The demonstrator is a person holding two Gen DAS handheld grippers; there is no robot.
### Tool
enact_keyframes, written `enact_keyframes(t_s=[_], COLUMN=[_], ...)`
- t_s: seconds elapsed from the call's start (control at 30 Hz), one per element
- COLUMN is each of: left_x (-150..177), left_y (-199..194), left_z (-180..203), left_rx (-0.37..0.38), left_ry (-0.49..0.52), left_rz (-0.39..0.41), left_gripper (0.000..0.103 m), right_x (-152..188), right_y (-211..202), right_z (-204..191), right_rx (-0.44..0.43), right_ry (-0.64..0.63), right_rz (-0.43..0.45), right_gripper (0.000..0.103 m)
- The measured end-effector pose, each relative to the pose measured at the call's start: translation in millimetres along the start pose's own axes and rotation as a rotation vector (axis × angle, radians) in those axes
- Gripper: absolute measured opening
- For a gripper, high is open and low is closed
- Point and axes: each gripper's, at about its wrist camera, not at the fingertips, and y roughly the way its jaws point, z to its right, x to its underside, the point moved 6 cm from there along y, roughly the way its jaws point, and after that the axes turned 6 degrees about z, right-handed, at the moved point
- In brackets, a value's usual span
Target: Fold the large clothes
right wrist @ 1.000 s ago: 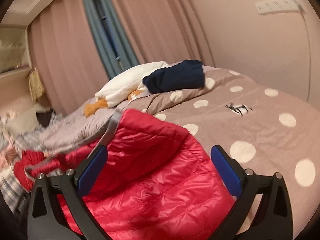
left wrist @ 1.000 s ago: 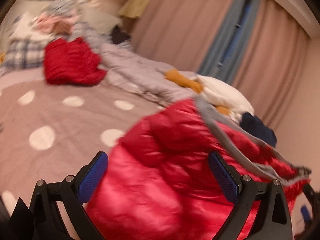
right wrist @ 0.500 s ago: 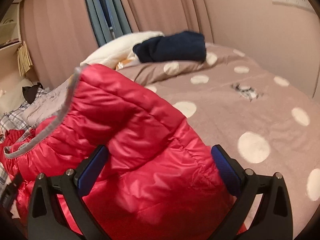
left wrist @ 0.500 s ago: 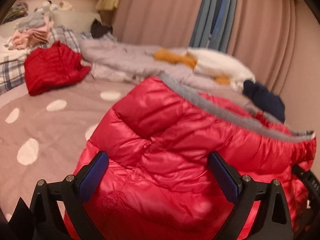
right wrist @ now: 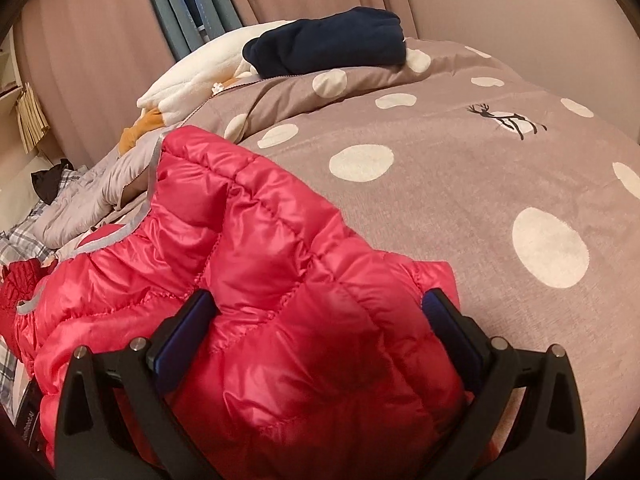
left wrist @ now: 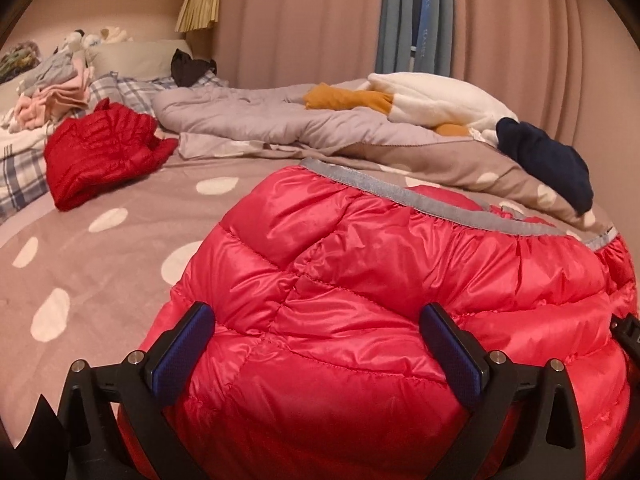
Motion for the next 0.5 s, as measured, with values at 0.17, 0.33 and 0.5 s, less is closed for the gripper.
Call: enact_keyframes(t_s=[0.17,0.33,0.5], left_x=[-1.0,-6.5,-10.6], left_y=[-12.2,-37.6,-46.5], left_z=[-4.0,-7.0,-11.8], left_rx=[-0.015,-0.014,0.042], left_ry=[-0.021,-0.068,-0.159], left_rz=[0.022,0.077,0.112], left_gripper=[0.102,0.102,0.102], right_x=[-2.1,-9.7,-13.3], right_y=[-14.4,-55.3,-92.7], right_z=[-3.9,-20.2,-35.7], right_rx=[0.042,0.020,-0.038], right_ry=[-0.021,-0.087,-0.168], right_rz=[0.022,0.137,0.259], right_gripper=[0.103,0.103,0.103])
